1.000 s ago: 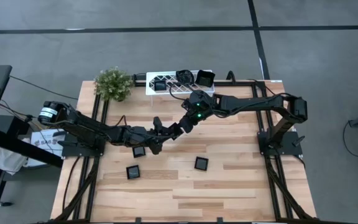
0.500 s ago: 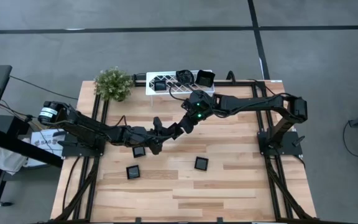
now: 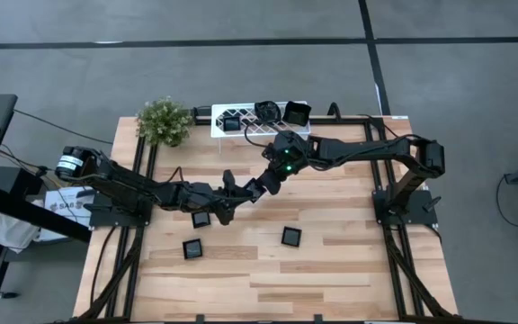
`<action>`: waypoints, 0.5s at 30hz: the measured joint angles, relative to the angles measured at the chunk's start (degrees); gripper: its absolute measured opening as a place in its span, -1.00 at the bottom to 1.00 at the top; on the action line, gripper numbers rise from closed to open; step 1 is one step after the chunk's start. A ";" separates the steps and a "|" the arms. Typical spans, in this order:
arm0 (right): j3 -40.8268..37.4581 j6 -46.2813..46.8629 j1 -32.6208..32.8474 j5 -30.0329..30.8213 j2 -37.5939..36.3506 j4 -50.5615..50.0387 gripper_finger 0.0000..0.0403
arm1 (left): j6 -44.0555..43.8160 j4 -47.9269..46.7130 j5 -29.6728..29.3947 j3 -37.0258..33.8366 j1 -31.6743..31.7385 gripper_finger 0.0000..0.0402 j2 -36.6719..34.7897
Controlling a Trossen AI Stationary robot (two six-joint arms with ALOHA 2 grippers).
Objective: Pick & Place Mini shaped plates
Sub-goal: Stack the black square plate on top of the black square plate on the shelf
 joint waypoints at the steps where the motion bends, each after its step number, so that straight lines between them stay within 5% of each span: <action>1: 0.00 0.00 0.00 -0.02 0.00 -0.02 -0.56 | 0.00 0.00 0.00 0.00 0.00 -0.56 0.00; 15: 0.00 -1.51 -2.05 -0.15 0.00 -0.02 -0.17 | 0.02 -0.02 0.00 0.00 -0.01 -0.56 0.00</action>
